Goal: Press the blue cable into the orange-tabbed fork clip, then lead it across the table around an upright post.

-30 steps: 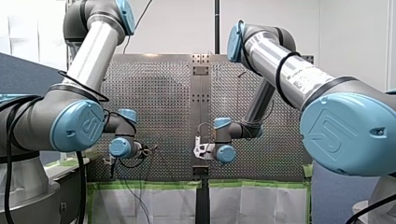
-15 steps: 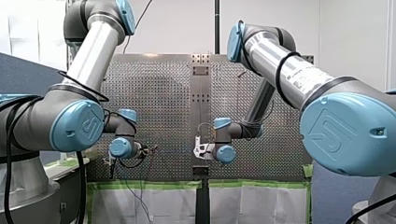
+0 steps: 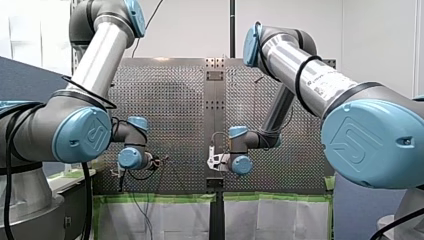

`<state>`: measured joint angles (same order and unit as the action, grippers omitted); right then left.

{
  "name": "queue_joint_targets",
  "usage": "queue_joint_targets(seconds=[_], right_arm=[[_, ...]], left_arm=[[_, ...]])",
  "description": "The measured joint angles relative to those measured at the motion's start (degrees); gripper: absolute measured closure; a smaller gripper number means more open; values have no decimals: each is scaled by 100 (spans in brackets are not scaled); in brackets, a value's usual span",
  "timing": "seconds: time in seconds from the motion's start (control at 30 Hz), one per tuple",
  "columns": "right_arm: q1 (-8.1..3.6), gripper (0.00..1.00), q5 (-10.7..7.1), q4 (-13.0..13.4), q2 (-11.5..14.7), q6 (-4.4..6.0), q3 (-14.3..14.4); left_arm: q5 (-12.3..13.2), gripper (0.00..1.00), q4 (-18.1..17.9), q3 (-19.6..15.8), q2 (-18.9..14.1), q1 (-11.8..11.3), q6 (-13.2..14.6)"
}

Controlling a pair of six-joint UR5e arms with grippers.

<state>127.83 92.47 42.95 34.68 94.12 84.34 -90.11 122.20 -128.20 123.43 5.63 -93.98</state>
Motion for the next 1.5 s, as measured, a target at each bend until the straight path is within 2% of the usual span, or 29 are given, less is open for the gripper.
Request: queue_joint_targets(seconds=[0.23,0.87,1.23,1.4,1.5], right_arm=[[-1,100,-1,2,0,-3,-1],[0,100,0,30,-17,3,-2],[0,100,0,35,-25,11,-2],[0,100,0,38,-27,16,-4],[0,100,-7,30,-28,16,-4]], left_arm=[[-35,0,57,127,0,150,-115],[-442,0,130,629,7,587,-507],[-556,0,135,696,51,629,-533],[-577,0,118,828,279,697,-434],[-674,0,42,921,453,747,-356]])
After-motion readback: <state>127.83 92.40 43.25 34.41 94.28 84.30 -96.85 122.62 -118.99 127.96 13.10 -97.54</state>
